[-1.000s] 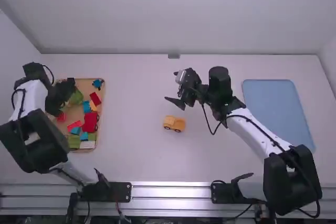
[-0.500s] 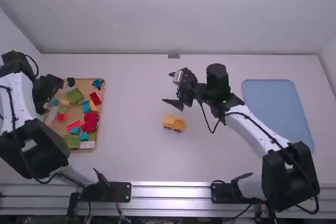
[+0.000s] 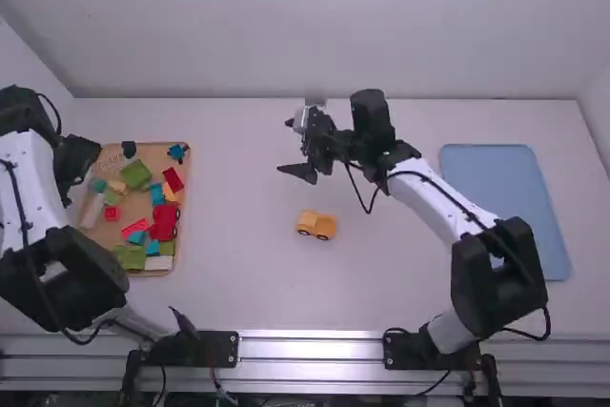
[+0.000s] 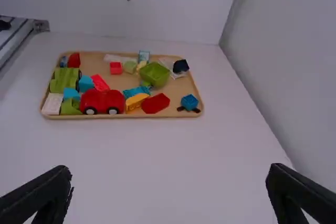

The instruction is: Assemble lego blocks to make yellow taxi

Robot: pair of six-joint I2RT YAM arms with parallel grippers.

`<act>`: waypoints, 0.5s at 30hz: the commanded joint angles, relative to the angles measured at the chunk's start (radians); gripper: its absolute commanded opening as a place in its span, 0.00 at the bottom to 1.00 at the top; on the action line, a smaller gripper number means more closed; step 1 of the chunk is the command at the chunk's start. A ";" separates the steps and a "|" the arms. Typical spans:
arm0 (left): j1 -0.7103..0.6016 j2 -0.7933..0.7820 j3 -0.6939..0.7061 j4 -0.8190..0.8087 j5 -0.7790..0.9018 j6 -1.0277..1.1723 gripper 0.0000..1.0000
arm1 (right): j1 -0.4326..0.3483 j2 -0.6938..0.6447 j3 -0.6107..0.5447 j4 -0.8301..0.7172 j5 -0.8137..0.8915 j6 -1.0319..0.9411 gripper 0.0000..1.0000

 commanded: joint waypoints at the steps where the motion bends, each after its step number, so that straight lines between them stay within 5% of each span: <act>1: -0.004 -0.015 0.027 0.013 -0.021 -0.008 0.95 | -0.002 0.011 0.029 0.003 -0.008 -0.010 0.99; 15: -0.015 0.335 0.250 -0.029 0.012 -0.006 0.86 | 0.006 0.012 0.029 -0.008 -0.005 -0.010 0.99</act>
